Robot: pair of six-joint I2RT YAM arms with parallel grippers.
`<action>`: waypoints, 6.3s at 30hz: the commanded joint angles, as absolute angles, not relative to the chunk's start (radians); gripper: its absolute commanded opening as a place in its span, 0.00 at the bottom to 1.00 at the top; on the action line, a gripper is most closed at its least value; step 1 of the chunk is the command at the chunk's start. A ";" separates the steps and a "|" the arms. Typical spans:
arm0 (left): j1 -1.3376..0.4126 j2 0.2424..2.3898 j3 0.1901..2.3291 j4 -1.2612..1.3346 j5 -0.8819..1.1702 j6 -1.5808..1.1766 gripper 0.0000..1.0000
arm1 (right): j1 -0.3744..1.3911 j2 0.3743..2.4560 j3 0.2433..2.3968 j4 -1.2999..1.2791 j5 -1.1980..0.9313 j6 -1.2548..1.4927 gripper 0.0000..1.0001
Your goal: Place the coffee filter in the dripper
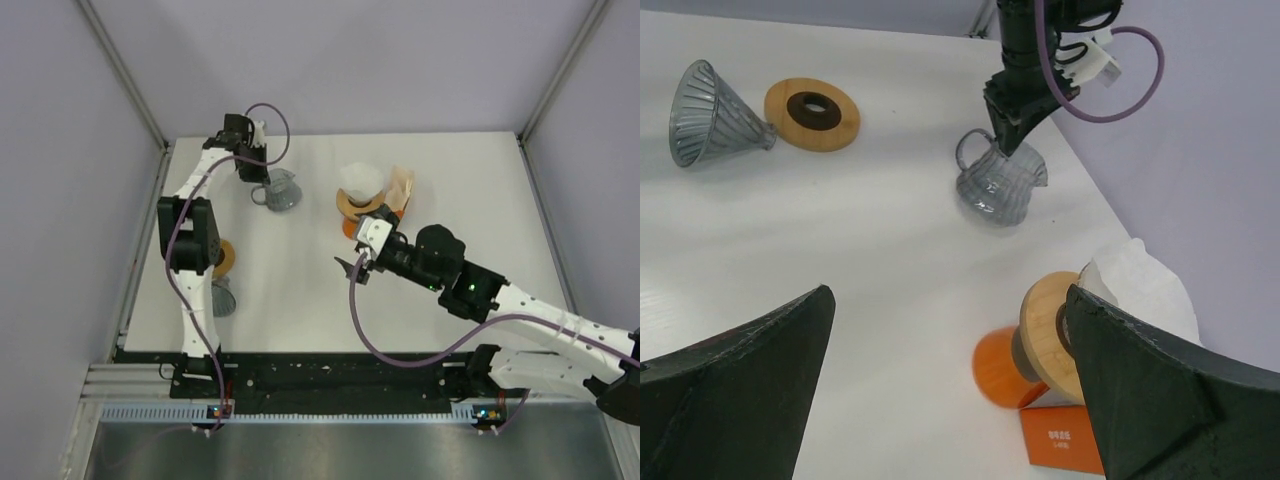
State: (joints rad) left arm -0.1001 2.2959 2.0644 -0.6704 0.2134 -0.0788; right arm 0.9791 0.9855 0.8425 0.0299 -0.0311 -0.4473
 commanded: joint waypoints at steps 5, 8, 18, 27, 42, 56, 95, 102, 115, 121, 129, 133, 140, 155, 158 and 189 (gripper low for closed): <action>-0.172 1.869 1.625 -0.612 0.267 0.017 0.00 | 0.986 0.926 0.836 0.138 0.025 -0.419 0.99; -0.227 1.754 1.470 -0.569 0.236 0.038 0.00 | 0.985 0.931 0.842 0.138 0.031 -0.407 0.99; -0.437 1.605 1.247 -0.571 0.242 0.054 0.00 | 0.986 0.907 0.839 0.133 0.028 -0.376 0.99; -0.546 1.591 1.167 -0.499 0.206 0.156 0.00 | 0.985 0.858 0.808 0.135 0.037 -0.354 0.99; -0.541 1.609 1.271 -0.667 0.387 0.307 0.52 | 0.985 0.859 0.789 0.132 0.032 -0.371 0.99; -0.197 1.583 1.626 -0.995 0.551 0.252 0.74 | 0.986 0.838 0.818 0.002 0.095 -0.253 0.99; 0.086 1.851 1.195 -0.634 -0.124 0.339 0.39 | 0.847 0.879 0.813 -0.101 0.041 -0.247 0.99; 0.087 1.818 1.219 -0.692 -0.074 0.347 0.39 | 0.845 0.877 0.816 -0.109 0.046 -0.256 0.99; 0.092 1.741 1.281 -0.793 -0.057 0.396 0.42 | 0.845 0.868 0.815 -0.115 0.043 -0.256 0.99; 0.092 1.799 1.242 -0.713 -0.123 0.396 0.43 | 0.845 0.868 0.819 -0.115 0.034 -0.255 0.99; 0.087 1.910 1.247 -0.657 -0.061 0.347 0.36 | 0.845 0.862 0.821 -0.115 0.025 -0.247 0.99; 0.089 1.910 1.241 -0.661 -0.032 0.341 0.14 | 0.847 0.851 0.822 -0.115 0.018 -0.252 0.99; 0.103 1.858 1.293 -0.715 0.087 0.305 0.00 | 0.845 0.868 0.856 -0.117 -0.024 -0.236 0.99; 0.150 1.652 1.739 -1.044 0.759 0.207 0.00 | 0.847 0.991 1.050 0.032 -0.280 -0.135 0.99; 0.146 1.617 1.792 -1.077 0.874 0.183 0.00 | 0.845 1.083 1.169 -0.029 -0.357 -0.208 0.99; -0.216 1.430 1.787 -1.025 1.131 0.063 0.00 | 0.845 1.376 1.376 0.161 -0.413 -0.347 0.89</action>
